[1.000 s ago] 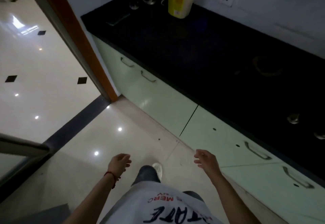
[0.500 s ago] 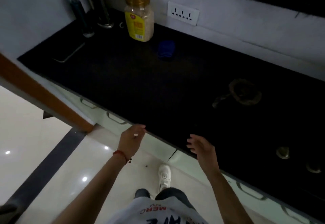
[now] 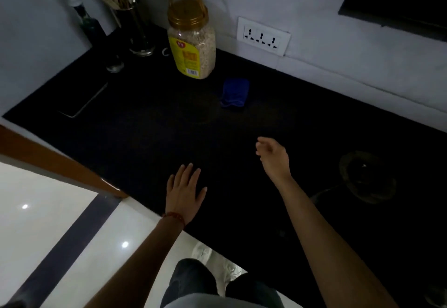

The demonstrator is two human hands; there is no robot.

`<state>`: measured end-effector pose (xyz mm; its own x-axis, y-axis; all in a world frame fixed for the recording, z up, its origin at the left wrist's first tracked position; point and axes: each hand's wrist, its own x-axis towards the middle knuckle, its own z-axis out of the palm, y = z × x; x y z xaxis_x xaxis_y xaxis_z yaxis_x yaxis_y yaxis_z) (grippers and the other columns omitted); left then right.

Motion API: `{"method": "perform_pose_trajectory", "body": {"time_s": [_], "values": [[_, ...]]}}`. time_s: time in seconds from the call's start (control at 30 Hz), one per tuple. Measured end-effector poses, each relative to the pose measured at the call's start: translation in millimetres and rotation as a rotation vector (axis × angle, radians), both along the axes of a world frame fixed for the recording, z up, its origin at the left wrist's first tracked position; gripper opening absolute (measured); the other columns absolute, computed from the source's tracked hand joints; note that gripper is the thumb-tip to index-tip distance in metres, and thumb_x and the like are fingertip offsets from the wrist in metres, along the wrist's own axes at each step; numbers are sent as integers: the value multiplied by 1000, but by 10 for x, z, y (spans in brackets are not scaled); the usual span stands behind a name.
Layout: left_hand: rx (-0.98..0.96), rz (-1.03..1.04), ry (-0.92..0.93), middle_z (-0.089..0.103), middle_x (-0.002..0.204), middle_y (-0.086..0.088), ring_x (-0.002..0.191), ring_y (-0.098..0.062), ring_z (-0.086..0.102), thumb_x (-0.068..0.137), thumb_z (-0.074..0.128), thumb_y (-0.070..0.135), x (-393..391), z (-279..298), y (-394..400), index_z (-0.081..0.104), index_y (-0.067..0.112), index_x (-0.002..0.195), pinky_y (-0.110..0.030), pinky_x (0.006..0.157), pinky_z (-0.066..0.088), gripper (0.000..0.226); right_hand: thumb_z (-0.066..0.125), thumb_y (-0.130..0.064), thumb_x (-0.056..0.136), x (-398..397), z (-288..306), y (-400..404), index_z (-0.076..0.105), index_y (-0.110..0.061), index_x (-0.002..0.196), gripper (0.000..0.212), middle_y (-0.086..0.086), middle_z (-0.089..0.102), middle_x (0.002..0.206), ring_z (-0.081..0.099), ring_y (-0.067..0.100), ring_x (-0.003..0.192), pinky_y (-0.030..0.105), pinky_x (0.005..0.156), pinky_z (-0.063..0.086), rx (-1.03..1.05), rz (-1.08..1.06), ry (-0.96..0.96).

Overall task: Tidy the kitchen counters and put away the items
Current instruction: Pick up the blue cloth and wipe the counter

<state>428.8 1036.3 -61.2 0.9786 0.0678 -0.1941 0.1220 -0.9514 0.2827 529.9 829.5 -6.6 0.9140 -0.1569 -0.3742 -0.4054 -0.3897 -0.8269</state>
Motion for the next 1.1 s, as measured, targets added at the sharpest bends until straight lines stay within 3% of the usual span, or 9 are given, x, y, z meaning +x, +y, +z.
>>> {"method": "perform_pose_trajectory", "body": {"time_s": [0.17, 0.3, 0.43, 0.57, 0.67, 0.87, 1.0, 1.1], "values": [[49, -31, 4, 43, 144, -7, 136, -25, 35, 90, 5, 55, -5, -172, 87, 38, 21, 134, -42, 111, 21, 65, 48, -27, 92, 702, -71, 258, 49, -17, 128, 37, 8, 59, 125, 56, 22, 112, 29, 91, 43, -50, -50, -23], [26, -18, -11, 47, 141, -7, 133, -18, 25, 90, 8, 53, 15, -192, 97, 39, 22, 132, -36, 111, 13, 60, 49, -27, 93, 1241, -198, 468, 39, -15, 135, 45, 11, 51, 134, 51, 23, 119, 28, 93, 41, -55, -32, -29], [38, -21, -18, 49, 140, -6, 132, -18, 26, 91, 15, 49, 21, -219, 106, 39, 22, 131, -37, 110, 13, 53, 52, -34, 90, 1686, -306, 698, 30, -13, 140, 58, 14, 41, 142, 45, 27, 125, 36, 101, 42, -106, -52, -70], [38, -24, -16, 49, 140, -6, 132, -19, 27, 92, 16, 49, 24, -240, 108, 40, 22, 130, -36, 111, 11, 53, 59, -34, 86, 1904, -358, 812, 29, -9, 140, 66, 17, 37, 140, 46, 29, 121, 35, 92, 46, -238, -79, -53], [50, -23, 3, 49, 140, -5, 132, -18, 27, 91, 21, 47, 29, -236, 111, 39, 23, 130, -38, 110, 14, 50, 60, -25, 86, 1925, -385, 804, 34, -8, 135, 58, 16, 42, 136, 51, 27, 116, 26, 82, 43, -244, -83, -61], [58, -29, 35, 51, 138, -5, 131, -19, 27, 91, 8, 50, 36, -187, 110, 39, 23, 130, -40, 108, 18, 57, 63, -15, 84, 1570, -224, 791, 34, -3, 137, 62, 17, 48, 135, 51, 25, 117, 20, 84, 41, -76, -185, 0], [83, -48, 31, 53, 136, -5, 130, -22, 35, 91, 16, 47, 37, -173, 110, 42, 21, 128, -42, 110, 27, 52, 65, -16, 80, 1071, -231, 781, 63, -3, 103, 26, 15, 66, 108, 59, 17, 83, 23, 68, 49, 1, -264, 39], [68, -74, 20, 53, 136, -7, 128, -26, 44, 84, 33, 45, 38, -153, 108, 46, 21, 127, -45, 108, 30, 51, 66, -20, 79, 639, -243, 762, 66, -7, 100, 24, 9, 69, 99, 58, 12, 74, 21, 57, 46, -36, -301, 73]]}}
